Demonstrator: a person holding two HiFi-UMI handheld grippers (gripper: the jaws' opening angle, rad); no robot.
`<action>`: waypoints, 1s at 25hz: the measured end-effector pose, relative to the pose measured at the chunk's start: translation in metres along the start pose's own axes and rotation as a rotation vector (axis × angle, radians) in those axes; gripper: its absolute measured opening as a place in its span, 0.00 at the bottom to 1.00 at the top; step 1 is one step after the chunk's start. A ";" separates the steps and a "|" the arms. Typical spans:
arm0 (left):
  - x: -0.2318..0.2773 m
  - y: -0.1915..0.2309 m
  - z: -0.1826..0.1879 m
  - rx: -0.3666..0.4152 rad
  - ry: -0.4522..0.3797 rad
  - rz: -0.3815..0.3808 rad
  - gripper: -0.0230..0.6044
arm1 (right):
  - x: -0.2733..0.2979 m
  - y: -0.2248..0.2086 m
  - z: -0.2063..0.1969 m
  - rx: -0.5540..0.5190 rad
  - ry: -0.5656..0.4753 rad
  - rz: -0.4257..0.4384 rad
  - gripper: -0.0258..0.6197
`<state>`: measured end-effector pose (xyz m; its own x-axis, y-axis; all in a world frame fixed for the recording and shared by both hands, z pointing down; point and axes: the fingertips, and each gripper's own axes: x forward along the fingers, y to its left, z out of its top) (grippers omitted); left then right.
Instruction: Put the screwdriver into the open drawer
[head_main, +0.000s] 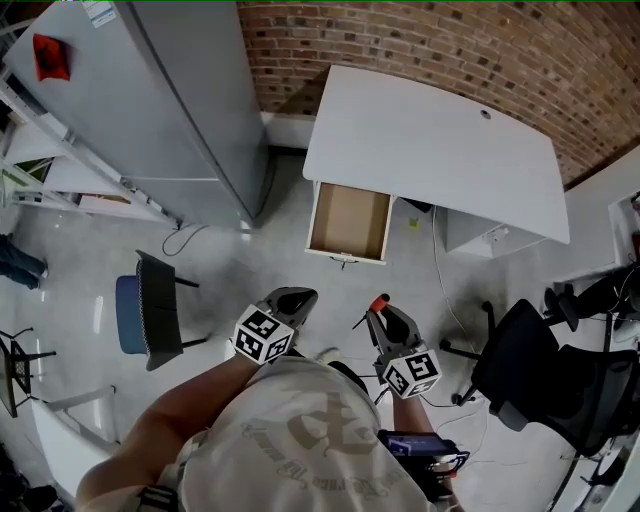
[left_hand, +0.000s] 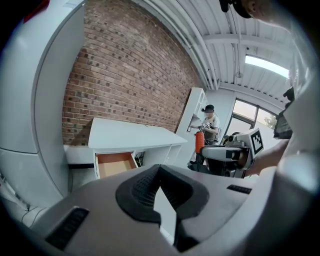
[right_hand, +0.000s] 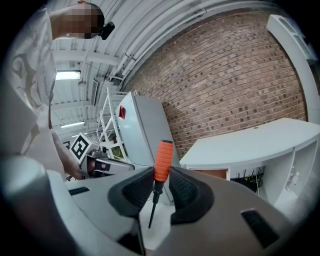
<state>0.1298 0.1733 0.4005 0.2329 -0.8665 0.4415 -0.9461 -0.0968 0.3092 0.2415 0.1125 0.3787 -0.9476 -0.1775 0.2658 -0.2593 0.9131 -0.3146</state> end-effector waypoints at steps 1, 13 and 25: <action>0.002 0.003 0.002 0.001 0.000 -0.008 0.07 | 0.003 -0.002 0.002 0.003 0.001 -0.006 0.20; 0.036 0.048 0.039 0.018 0.000 -0.134 0.07 | 0.049 -0.016 0.035 0.003 -0.001 -0.111 0.20; 0.055 0.102 0.078 0.064 -0.020 -0.253 0.07 | 0.093 -0.021 0.054 0.011 -0.022 -0.271 0.20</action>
<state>0.0286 0.0774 0.3905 0.4599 -0.8204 0.3397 -0.8708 -0.3419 0.3534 0.1489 0.0576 0.3609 -0.8472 -0.4229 0.3215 -0.5058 0.8272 -0.2449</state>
